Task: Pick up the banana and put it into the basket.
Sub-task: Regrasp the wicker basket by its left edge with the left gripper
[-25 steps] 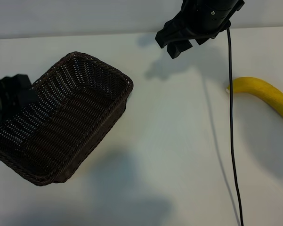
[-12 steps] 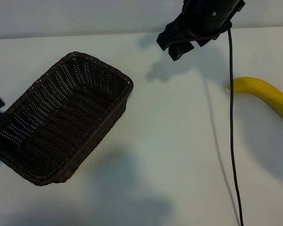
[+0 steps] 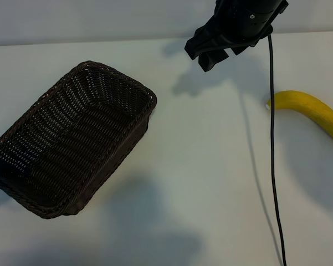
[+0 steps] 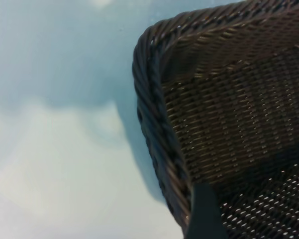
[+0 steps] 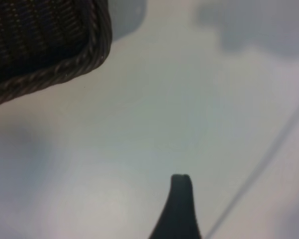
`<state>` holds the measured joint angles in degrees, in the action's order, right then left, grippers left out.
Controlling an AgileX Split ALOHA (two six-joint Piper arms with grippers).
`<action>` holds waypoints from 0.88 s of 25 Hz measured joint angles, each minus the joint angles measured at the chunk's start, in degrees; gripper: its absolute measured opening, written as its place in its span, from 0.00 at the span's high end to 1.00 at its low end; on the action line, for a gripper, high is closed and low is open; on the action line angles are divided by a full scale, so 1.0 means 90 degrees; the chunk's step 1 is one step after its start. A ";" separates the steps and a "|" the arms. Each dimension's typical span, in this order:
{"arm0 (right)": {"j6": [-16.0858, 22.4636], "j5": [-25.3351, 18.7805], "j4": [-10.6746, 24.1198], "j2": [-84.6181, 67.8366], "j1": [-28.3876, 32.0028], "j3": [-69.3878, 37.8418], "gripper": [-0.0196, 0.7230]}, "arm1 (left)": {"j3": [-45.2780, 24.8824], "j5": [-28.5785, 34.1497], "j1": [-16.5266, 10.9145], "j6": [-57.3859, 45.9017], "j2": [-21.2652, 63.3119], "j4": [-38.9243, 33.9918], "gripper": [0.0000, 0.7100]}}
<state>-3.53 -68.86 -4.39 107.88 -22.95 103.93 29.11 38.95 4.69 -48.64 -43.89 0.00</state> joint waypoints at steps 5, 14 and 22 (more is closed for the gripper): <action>0.0000 0.0000 -0.0006 0.0000 0.0000 0.0000 0.17 | -0.0381 -0.0066 0.0000 -0.0351 0.0000 -0.0065 0.26; -0.0022 0.0000 -0.0006 0.0000 0.0000 0.0000 0.17 | -0.0707 -0.0494 0.0000 -0.1540 -0.0036 -0.1151 0.26; -0.0051 -0.0007 -0.0011 0.0000 0.0000 0.0000 0.17 | -0.0712 -0.1230 0.0000 -0.1808 -0.0994 -0.1241 0.26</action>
<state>-3.99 -68.93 -4.49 107.88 -22.95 103.93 22.70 27.88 4.69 -64.91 -52.83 -11.17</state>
